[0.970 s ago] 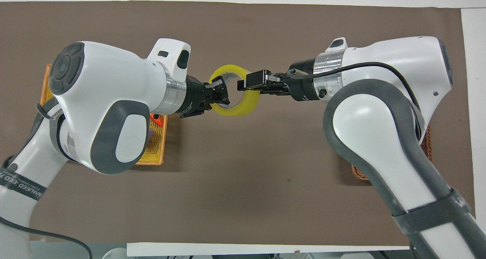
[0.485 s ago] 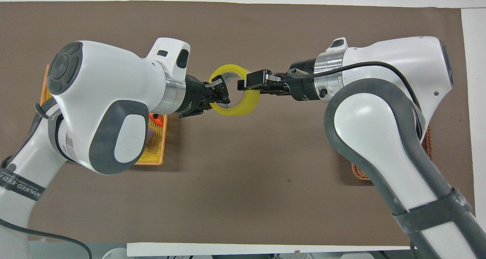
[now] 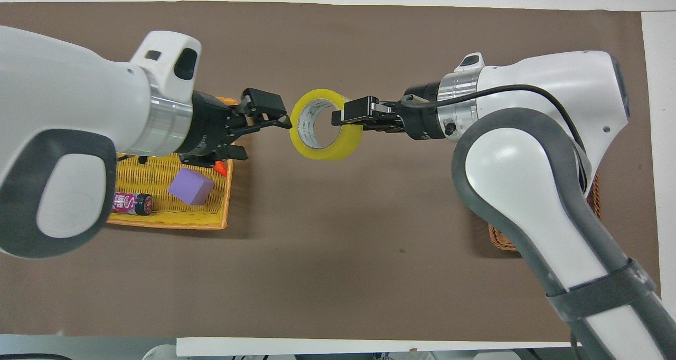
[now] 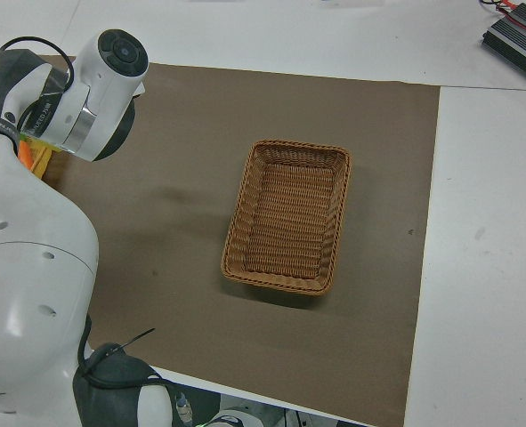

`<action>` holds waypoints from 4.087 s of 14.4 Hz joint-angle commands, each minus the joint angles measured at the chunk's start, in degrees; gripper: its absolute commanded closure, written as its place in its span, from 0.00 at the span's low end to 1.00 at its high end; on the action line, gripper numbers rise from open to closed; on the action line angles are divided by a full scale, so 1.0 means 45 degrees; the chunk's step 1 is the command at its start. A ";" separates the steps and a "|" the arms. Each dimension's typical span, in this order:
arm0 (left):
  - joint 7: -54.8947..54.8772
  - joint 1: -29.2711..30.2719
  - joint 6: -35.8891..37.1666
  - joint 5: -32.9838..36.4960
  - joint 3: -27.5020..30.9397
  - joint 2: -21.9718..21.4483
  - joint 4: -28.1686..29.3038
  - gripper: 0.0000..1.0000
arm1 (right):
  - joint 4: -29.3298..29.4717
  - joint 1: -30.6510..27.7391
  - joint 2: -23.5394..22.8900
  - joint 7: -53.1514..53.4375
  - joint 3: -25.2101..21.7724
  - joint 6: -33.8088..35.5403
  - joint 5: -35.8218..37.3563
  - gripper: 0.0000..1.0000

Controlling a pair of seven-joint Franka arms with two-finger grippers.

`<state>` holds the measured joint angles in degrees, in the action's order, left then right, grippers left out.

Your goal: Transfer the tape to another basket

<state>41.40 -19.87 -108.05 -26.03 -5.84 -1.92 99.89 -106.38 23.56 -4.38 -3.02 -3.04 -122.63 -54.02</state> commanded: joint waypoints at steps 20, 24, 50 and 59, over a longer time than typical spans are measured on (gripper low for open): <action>-0.5157 0.6583 0.1413 0.4221 -0.0165 -0.0315 0.0166 0.00 | -0.2803 -0.9528 0.2204 -0.4988 -0.0047 0.5982 0.1805 1.00; -0.5545 0.5962 0.2876 0.4648 -0.0011 0.0016 -0.0790 0.00 | -0.3390 -1.0275 0.1445 -0.7176 -0.0067 0.5495 0.2471 1.00; -1.0177 0.5645 0.3621 0.5764 0.0009 -0.0198 -0.0401 0.00 | -0.1793 -0.9830 0.1147 -0.8747 0.0226 0.3619 0.6626 0.00; -1.0177 0.5684 0.3621 0.5764 0.0009 -0.0198 -0.0401 0.00 | 0.1720 -0.8107 0.2165 -0.3451 0.0246 0.7460 1.1124 0.00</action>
<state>-3.85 6.18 -92.37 -1.14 -6.26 -2.32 97.79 -103.83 -12.85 6.63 -20.04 -1.91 -93.61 -6.54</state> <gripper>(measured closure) 0.000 0.000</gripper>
